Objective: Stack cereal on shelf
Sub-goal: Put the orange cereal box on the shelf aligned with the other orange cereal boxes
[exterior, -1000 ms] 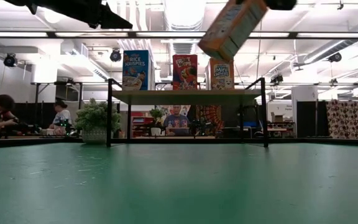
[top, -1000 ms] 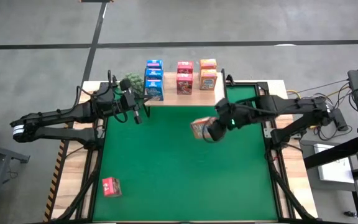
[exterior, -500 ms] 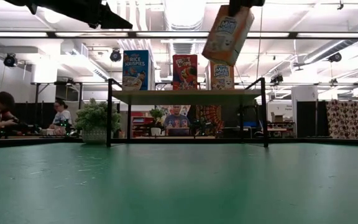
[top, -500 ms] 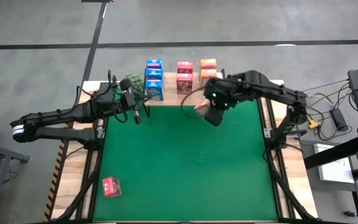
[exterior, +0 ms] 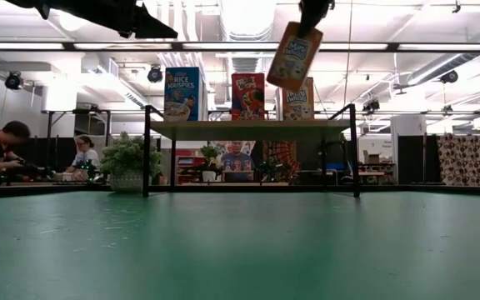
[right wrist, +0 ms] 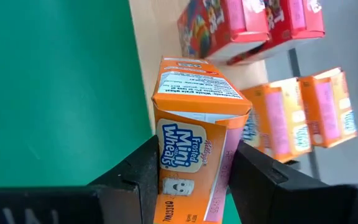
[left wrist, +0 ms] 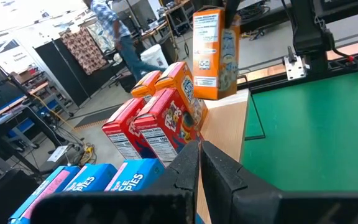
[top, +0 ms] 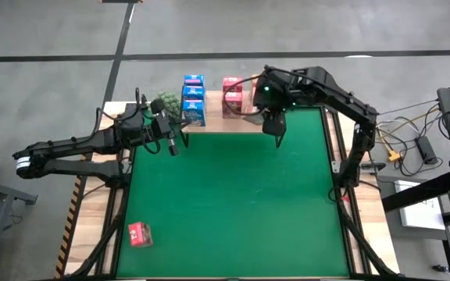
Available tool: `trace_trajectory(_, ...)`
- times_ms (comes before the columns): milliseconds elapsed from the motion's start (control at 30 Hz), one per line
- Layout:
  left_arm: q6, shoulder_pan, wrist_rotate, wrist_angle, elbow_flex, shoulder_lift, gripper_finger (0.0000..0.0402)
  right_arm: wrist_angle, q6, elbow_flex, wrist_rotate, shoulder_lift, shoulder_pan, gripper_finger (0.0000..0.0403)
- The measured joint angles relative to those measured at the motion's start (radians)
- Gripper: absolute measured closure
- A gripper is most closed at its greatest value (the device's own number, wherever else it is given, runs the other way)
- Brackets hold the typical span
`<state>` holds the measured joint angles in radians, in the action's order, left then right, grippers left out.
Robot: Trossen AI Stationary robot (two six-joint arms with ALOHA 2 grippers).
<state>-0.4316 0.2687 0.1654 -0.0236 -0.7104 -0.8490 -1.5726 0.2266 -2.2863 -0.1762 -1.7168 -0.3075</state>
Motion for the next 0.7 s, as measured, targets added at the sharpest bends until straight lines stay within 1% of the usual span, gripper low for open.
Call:
trace_trajectory(200,-0.002,0.000,0.000,0.000,0.000,0.000,0.0402,0.001,0.104,0.024,-0.002,-0.001,-0.041,0.0255)
trace_trajectory(433,-0.006,0.000,0.000,-0.003,0.000,0.000,0.0402,0.001,0.118,0.092,-0.001,-0.001,-0.052,0.0255)
trace_trajectory(700,-0.016,0.000,0.000,-0.006,0.000,0.000,0.0402,0.002,0.129,0.135,-0.009,-0.001,-0.052,0.0255)
